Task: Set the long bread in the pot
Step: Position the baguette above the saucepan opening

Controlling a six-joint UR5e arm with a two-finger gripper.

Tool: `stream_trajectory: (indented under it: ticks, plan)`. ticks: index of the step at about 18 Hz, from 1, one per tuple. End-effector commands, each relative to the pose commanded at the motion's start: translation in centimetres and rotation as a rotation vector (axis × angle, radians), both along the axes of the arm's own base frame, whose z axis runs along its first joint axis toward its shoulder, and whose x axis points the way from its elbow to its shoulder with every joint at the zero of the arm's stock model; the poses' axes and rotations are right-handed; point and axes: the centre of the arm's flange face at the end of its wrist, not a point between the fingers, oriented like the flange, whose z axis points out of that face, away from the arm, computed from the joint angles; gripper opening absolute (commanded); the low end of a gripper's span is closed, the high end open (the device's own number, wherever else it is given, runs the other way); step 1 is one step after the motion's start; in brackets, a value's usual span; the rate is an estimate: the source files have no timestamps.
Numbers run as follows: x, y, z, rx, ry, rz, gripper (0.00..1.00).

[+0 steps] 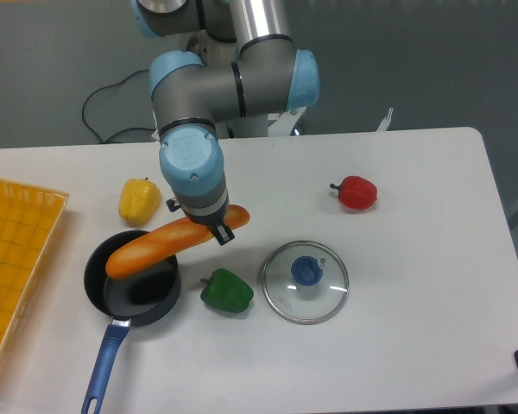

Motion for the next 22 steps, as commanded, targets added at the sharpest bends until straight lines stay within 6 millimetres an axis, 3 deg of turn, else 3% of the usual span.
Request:
stream_trajectory:
  ticks: [18,19,21,22]
  plan:
    - [2.0,1.7,-1.4,-0.013,0.022,0.013,0.0]
    - [2.0,1.7,-1.4,-0.011,0.022,0.013,0.02]
    - [1.9,1.8,-1.5,-0.012,0.021,0.008,0.23]
    - [1.9,1.8,-1.6,-0.014,0.02,0.008,0.25]
